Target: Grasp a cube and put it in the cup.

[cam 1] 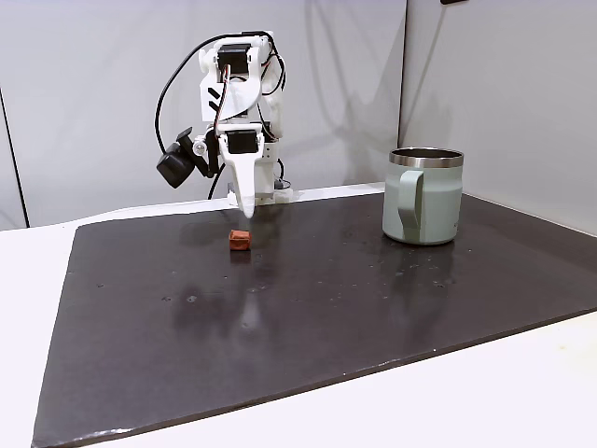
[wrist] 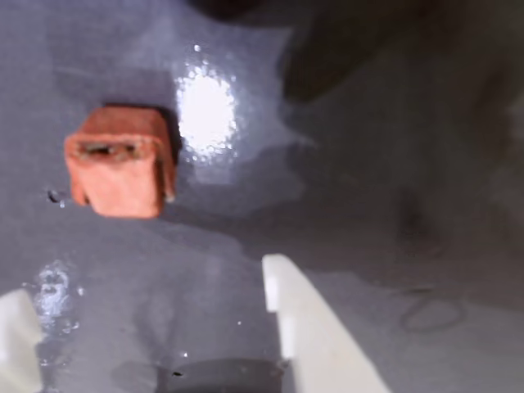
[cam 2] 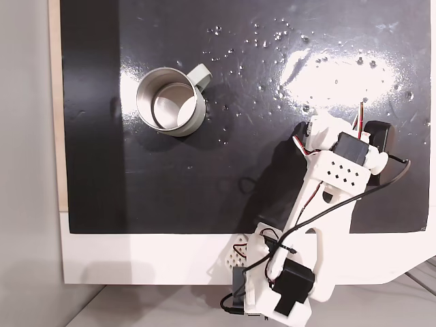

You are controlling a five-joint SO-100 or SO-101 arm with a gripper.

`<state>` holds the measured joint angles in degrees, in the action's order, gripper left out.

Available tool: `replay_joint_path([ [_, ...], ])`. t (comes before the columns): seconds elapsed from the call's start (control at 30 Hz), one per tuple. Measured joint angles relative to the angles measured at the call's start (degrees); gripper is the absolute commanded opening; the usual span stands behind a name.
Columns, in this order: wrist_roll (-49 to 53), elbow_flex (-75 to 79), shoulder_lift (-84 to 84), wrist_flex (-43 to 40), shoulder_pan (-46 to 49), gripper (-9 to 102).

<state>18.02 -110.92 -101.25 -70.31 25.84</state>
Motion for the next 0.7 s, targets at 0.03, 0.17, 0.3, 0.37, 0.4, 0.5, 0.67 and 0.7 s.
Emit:
replay_joint_path([
  [0.03,0.2,0.0,0.6,0.4,0.3,30],
  [0.17,0.5,0.1,3.0,1.7,1.0,30],
  [0.3,0.7,0.3,5.6,2.3,1.0,30],
  [0.37,0.7,1.0,7.1,2.7,1.4,30],
  [0.4,0.7,1.3,7.9,2.8,1.5,30],
  [0.5,0.7,2.5,9.6,2.8,1.6,30],
  [0.67,1.0,2.5,12.0,4.7,1.4,28],
  [0.7,1.0,2.5,12.6,4.7,1.5,28],
])
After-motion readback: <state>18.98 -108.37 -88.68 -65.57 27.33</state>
